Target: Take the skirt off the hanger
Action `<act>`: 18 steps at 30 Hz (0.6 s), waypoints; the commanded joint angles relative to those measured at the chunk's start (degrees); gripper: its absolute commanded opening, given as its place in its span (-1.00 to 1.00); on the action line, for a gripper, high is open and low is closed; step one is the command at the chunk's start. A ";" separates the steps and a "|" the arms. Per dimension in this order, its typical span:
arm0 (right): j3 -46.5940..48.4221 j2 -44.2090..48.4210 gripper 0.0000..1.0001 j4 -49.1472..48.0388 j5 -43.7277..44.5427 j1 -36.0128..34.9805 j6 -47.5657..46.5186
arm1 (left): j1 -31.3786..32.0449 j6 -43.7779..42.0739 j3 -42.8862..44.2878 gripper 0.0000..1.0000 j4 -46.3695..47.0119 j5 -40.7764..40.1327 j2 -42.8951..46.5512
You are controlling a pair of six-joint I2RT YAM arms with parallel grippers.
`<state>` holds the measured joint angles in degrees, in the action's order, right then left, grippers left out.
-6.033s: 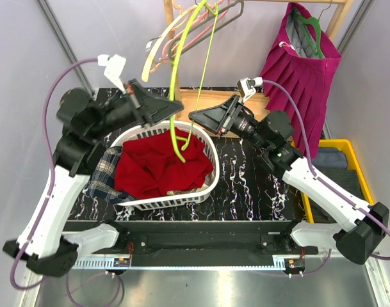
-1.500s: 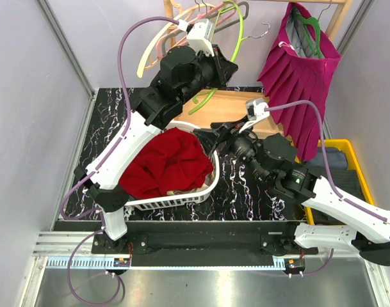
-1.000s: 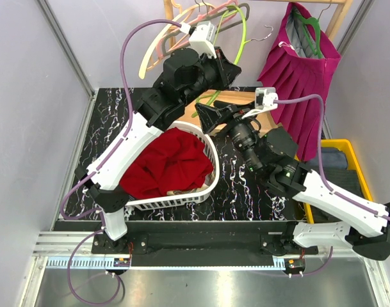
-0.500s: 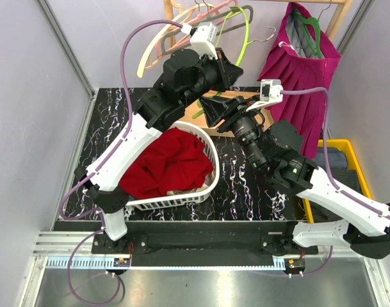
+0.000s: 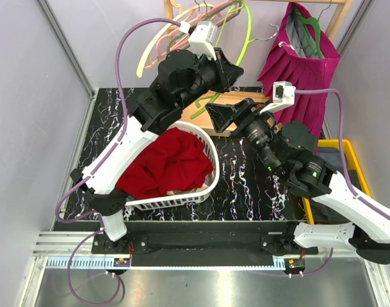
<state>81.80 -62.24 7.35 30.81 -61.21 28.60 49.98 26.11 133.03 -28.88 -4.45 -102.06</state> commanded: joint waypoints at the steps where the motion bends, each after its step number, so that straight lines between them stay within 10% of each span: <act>1: -0.59 1.07 0.58 1.61 -0.05 0.21 2.69 | 0.91 -1.59 2.67 -1.00 5.42 0.58 2.57; 18: 0.99 -0.08 0.15 3.37 -4.79 3.82 5.50 | 4.34 -0.45 6.36 -1.00 5.16 2.08 0.81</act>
<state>81.41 -63.11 10.85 27.18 -58.11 33.10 53.65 25.98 136.16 -29.56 -4.03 -102.19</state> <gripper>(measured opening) 0.608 0.100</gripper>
